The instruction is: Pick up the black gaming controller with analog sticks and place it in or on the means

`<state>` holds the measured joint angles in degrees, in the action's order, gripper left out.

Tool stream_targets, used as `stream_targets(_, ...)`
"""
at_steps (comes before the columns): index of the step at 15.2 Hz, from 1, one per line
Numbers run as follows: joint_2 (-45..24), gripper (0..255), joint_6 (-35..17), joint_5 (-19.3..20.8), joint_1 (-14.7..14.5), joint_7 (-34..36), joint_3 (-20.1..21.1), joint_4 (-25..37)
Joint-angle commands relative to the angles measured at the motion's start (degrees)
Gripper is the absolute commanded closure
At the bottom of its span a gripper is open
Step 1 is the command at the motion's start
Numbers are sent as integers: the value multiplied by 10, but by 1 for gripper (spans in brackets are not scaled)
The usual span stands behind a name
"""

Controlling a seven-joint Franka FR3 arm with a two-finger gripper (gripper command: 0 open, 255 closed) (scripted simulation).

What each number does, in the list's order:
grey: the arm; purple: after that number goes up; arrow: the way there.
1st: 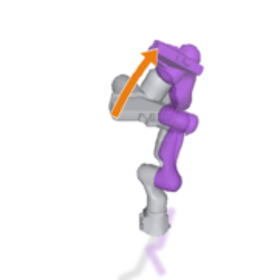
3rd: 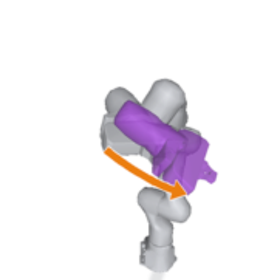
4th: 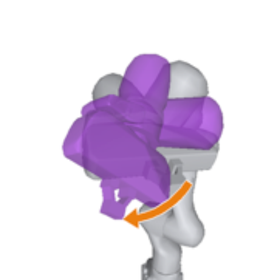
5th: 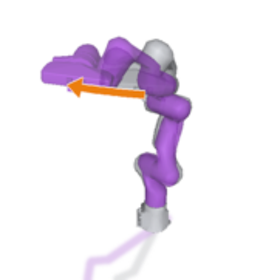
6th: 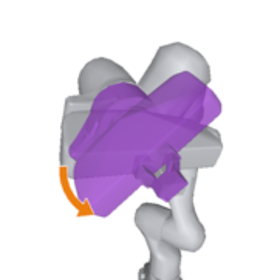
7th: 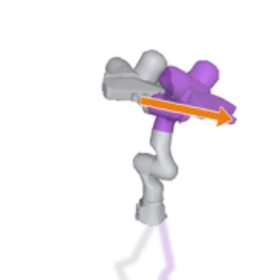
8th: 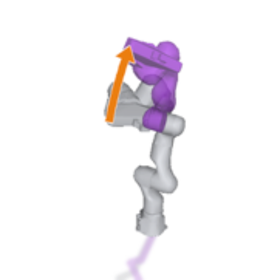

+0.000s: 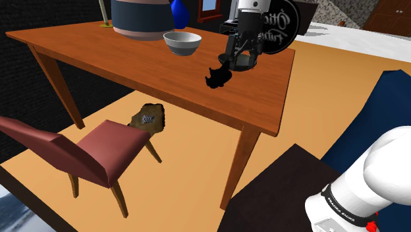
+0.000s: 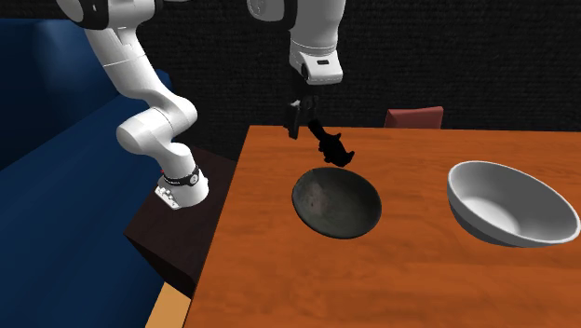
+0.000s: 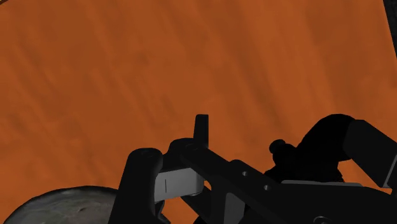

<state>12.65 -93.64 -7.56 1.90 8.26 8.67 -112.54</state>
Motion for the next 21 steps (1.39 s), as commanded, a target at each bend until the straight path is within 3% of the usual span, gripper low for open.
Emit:
stream_targets(1,2,0,-9,0,0,-2,0,-11)
stream_targets(8,2,0,-9,0,0,-2,0,-10)
stream_targets(9,2,255,-9,0,0,-2,0,-10)
stream_targets(18,2,255,-8,0,0,-1,0,-10)
stream_targets(19,2,0,-8,0,0,-1,0,-10)
stream_targets(21,-31,0,-23,-3,4,114,19,19)
